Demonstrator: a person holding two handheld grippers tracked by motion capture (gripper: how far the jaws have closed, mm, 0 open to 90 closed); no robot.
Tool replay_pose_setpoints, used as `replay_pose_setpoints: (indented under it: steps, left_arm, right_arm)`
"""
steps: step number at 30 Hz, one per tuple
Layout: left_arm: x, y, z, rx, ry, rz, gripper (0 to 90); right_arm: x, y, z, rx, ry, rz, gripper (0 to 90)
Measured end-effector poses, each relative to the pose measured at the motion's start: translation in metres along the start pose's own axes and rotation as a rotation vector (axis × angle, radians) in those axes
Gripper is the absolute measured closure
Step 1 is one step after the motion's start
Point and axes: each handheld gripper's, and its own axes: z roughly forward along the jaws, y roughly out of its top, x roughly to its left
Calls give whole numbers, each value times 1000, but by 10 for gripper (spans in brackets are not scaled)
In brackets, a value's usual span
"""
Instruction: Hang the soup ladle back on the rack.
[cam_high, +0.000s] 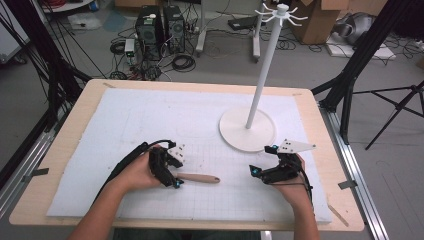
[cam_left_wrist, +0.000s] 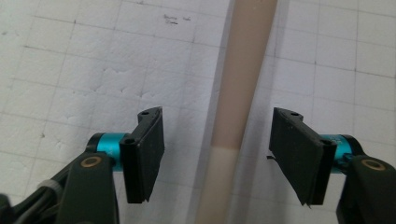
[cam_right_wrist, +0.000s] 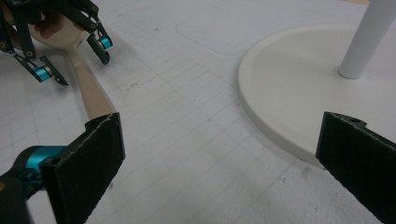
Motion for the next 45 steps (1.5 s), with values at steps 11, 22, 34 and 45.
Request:
replay_pose_setpoints:
  steps: [11, 22, 34, 45]
  left_arm:
    - [-3, 9, -2, 71, 2, 17, 534]
    - [-2, 12, -1, 108, -9, 29, 628]
    - [-3, 12, -1, 110, -19, 26, 712]
    - [-2, 9, -1, 83, -19, 9, 720]
  right_arm:
    - [0, -1, 1, 14, 7, 3, 3]
    - [-1, -2, 1, 13, 6, 8, 3]
    - [-1, -2, 2, 19, 3, 8, 3]
    - [-1, -2, 2, 18, 3, 6, 3]
